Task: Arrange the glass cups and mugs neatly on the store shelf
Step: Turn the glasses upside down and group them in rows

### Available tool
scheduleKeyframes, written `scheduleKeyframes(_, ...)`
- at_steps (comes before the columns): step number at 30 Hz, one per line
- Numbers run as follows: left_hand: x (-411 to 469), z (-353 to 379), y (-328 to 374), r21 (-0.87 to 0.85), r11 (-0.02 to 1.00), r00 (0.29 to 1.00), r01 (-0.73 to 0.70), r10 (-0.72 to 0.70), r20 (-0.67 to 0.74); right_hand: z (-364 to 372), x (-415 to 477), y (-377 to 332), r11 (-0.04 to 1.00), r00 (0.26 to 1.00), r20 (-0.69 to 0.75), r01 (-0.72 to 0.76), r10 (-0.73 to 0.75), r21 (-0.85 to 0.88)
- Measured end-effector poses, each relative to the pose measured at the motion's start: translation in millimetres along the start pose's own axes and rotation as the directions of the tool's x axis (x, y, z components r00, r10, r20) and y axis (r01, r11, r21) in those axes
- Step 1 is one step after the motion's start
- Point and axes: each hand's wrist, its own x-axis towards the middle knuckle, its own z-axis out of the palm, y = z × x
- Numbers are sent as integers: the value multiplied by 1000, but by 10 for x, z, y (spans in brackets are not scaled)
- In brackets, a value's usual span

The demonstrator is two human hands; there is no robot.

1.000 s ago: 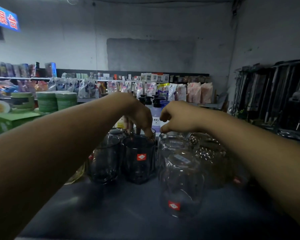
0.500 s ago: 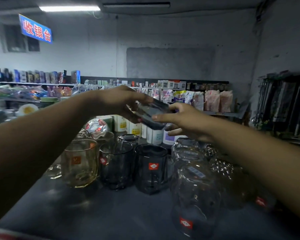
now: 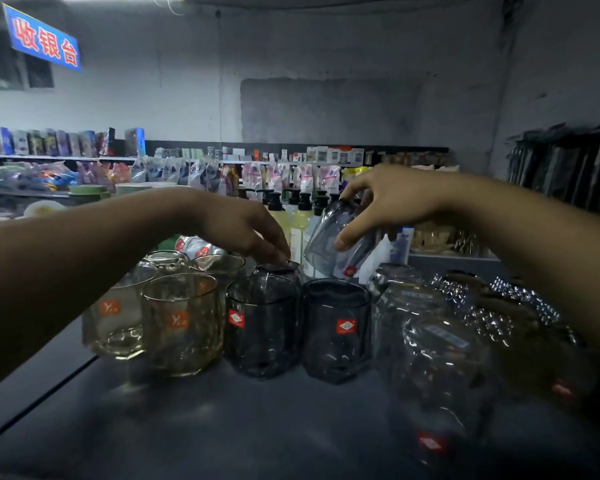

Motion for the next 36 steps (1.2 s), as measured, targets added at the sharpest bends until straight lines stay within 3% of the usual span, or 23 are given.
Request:
scheduleKeyframes(7, 105, 52, -73, -15, 999, 1000, -28, 28, 3, 217, 268, -33, 972, 982, 151, -75, 111, -224)
scheduleKeyframes(19, 83, 154, -188, -1, 993, 992, -115, 114, -50, 576, 425, -16, 926, 955, 266, -20, 129, -377)
scheduleKeyframes(23, 37, 180, -166, -29, 994, 993, -101, 99, -61, 544, 350, 36, 941, 965, 245, -5, 93, -337)
scheduleKeyframes(29, 38, 204, -202, -53, 991, 989, -125, 120, -84, 378, 236, 191, 997, 973, 229, -28, 43, -67)
scheduleKeyframes(36, -42, 224, -175, -18, 989, 984, -144, 141, -112, 474, 68, 141, 995, 993, 118, -4, 16, -100)
